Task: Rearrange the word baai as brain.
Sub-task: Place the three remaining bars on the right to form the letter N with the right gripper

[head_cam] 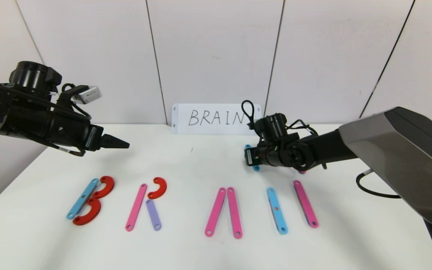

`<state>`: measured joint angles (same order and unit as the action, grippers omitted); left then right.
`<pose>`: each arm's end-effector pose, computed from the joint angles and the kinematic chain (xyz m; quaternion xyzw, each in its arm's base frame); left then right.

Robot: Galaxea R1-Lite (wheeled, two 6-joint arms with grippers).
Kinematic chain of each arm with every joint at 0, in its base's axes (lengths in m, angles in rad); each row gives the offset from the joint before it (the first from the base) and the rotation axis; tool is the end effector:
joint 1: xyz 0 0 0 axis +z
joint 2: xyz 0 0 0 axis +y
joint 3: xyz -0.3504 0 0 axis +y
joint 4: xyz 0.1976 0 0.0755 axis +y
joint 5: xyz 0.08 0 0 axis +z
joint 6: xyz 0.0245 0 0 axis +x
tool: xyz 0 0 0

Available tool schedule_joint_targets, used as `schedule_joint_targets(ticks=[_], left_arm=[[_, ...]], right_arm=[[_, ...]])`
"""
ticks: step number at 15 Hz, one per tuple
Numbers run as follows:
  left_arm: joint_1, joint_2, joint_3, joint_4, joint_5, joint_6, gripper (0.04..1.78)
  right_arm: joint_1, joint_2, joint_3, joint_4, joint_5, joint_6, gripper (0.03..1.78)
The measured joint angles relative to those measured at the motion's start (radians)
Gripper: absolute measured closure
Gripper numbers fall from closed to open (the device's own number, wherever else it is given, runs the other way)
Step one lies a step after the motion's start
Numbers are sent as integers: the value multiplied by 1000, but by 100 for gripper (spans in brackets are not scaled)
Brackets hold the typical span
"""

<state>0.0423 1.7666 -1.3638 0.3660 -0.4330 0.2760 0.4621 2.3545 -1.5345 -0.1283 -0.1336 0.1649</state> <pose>0.3532 0.0047 0.2646 0.0377 0.3362 -0.2284 0.9129 0.4648 0.2279 0.0887 -0.0227 0.3356 0.1266 0.9332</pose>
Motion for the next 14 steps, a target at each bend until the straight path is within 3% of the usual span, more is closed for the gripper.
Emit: schedule_joint_targets(ticks=[3, 14], left_arm=[[0, 2, 0, 0, 1, 0, 8], [-6, 9, 0, 0, 1, 0, 8]], right_arm=[[-1, 0, -2, 2, -2, 0, 150], [3, -27, -6, 11, -7, -6, 153]])
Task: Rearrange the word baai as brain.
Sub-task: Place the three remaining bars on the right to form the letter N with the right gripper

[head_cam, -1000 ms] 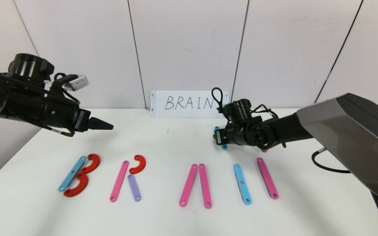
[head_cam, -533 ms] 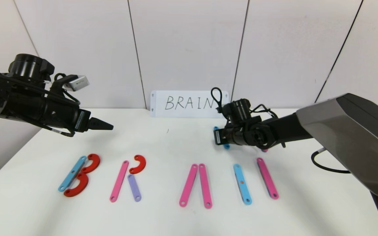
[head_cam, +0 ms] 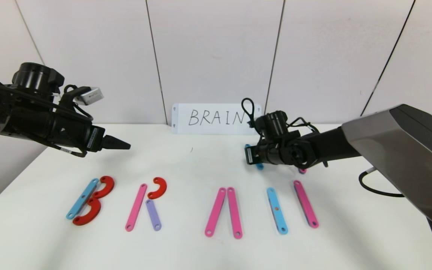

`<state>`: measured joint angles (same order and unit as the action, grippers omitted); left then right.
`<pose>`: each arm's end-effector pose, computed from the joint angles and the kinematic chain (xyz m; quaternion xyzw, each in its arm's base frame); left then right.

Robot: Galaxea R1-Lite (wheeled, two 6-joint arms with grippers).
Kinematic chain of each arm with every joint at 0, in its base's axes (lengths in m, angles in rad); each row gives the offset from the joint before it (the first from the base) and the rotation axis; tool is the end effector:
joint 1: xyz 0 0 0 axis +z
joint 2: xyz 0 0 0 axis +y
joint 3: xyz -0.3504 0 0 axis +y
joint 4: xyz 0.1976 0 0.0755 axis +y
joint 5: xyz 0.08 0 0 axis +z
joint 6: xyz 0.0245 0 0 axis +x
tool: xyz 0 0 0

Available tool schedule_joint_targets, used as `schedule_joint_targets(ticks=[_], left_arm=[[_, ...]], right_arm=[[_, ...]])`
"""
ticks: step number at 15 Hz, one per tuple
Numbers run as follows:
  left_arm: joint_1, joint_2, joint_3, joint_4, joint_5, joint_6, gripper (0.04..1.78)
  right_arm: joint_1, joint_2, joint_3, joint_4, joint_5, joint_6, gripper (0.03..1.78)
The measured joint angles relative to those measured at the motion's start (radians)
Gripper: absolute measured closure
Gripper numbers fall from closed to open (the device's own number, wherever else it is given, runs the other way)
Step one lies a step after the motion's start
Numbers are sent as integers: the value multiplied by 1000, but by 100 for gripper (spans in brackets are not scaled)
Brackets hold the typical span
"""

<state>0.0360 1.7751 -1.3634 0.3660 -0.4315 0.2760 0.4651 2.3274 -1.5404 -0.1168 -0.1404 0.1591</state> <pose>0.3554 0.0025 0.2615 0.0378 0.3403 -0.2308 0.9108 0.4620 0.2280 0.1034 -0.0237 0.3250 0.1272 0.9368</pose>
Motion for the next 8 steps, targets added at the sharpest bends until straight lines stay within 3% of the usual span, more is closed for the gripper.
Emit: schedule_joint_targets(ticks=[8], left_arm=[[-9, 3, 1, 0, 1, 0, 8]], right_arm=[[-1, -149, 48, 40, 11, -57, 153]])
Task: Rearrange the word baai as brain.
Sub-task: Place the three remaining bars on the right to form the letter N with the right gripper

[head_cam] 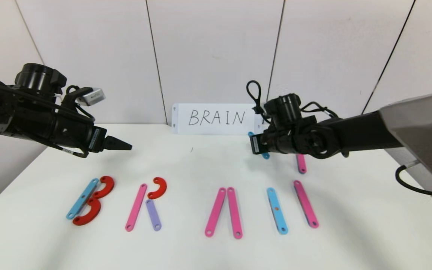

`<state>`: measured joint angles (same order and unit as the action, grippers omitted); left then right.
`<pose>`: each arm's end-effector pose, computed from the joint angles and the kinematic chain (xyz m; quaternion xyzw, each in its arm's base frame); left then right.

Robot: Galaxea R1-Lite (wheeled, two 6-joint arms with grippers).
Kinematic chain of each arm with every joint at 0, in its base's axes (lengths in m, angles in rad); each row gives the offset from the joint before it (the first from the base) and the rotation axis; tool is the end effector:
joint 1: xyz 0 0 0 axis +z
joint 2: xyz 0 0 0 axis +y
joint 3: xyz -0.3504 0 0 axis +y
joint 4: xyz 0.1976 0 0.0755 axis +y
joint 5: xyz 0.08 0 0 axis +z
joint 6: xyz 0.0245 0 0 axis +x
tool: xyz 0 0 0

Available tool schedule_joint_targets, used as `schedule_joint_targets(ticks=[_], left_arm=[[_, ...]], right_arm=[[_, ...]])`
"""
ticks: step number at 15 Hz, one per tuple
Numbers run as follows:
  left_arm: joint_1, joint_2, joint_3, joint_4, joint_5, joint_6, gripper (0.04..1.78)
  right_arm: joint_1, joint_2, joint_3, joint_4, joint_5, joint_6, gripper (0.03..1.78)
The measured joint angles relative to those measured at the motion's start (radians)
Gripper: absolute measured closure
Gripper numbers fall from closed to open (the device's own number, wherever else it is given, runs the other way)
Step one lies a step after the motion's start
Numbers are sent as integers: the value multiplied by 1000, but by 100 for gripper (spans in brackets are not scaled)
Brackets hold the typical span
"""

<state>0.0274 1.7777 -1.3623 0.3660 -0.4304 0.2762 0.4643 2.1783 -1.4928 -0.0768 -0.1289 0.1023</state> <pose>0.3560 -0.0005 0.2602 0.0391 0.3419 -0.2344 0.9092 0.4363 0.2150 0.1614 -0.0394 0.2944 0.1444 0.9439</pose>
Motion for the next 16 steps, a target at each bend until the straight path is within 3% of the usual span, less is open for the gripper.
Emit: schedule_joint_targets(ticks=[3, 8, 16], left_arm=[[-1, 0, 0, 0, -1, 0, 8], [-2, -2, 0, 1, -1, 0, 8], [-1, -6, 1, 1, -1, 0, 8]], right_arm=[[-11, -91, 74, 1, 20, -45, 153], [-89, -264, 257, -3, 153, -116, 153], [-292, -480, 613, -22, 362, -288, 153]])
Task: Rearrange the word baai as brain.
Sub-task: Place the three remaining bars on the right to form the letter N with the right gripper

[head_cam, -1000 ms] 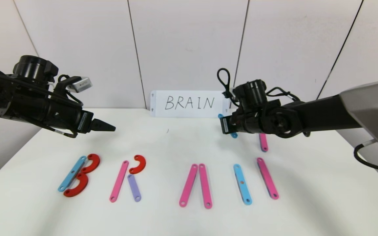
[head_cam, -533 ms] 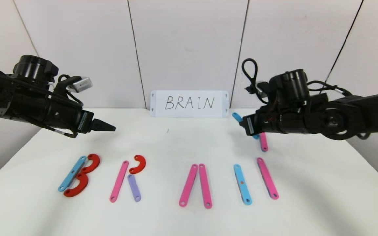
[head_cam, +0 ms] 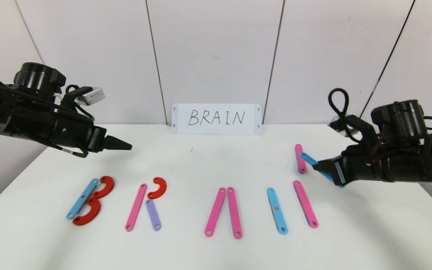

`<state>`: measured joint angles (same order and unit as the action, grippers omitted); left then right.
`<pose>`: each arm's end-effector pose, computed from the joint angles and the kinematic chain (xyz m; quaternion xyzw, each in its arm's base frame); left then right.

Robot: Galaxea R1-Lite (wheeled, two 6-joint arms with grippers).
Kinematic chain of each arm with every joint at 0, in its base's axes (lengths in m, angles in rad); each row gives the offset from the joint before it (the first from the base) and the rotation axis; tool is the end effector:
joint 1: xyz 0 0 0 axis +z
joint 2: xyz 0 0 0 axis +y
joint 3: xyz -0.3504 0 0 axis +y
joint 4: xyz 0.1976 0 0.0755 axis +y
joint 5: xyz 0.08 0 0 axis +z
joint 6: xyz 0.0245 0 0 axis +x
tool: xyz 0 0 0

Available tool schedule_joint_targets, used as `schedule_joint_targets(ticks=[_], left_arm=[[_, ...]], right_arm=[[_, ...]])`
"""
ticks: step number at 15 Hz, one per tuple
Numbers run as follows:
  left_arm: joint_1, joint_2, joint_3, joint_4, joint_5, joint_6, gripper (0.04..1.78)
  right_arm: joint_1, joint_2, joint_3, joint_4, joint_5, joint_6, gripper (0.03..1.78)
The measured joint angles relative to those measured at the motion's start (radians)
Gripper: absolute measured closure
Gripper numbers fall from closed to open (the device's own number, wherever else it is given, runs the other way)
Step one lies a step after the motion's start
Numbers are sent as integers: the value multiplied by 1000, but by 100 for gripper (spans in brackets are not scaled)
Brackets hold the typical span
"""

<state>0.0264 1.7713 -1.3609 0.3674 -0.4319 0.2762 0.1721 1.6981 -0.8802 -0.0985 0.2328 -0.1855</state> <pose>0.3541 -0.0009 0.2620 0.0395 0.3401 -0.2354 0.9096 0.3072 0.0591 0.1866 -0.0743 0.3329 0.2200 0.9139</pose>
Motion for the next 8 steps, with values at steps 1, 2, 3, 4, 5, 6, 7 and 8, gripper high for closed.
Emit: schedule_joint_targets(ticks=[1, 2, 3, 4, 5, 6, 7, 8], left_arm=[[0, 0, 0, 0, 0, 0, 8], [0, -1, 0, 0, 0, 0, 8], [0, -1, 0, 0, 0, 0, 8], [0, -1, 0, -1, 0, 0, 8], [0, -2, 0, -1, 0, 0, 8], [0, -2, 0, 0, 0, 0, 8], [0, -3, 0, -1, 0, 0, 8], [0, -3, 0, -1, 0, -1, 8]], right_arm=[[-20, -14, 31, 0, 24, -22, 153], [-38, -25, 56, 0, 42, -43, 153], [-50, -31, 81, -1, 49, -59, 153], [-57, -31, 101, -2, 51, -70, 153], [-61, -27, 118, -3, 54, -75, 153], [-63, -19, 126, -7, 56, -76, 153], [-64, -9, 129, -10, 56, -76, 153], [-65, 5, 132, -25, 56, -76, 153]])
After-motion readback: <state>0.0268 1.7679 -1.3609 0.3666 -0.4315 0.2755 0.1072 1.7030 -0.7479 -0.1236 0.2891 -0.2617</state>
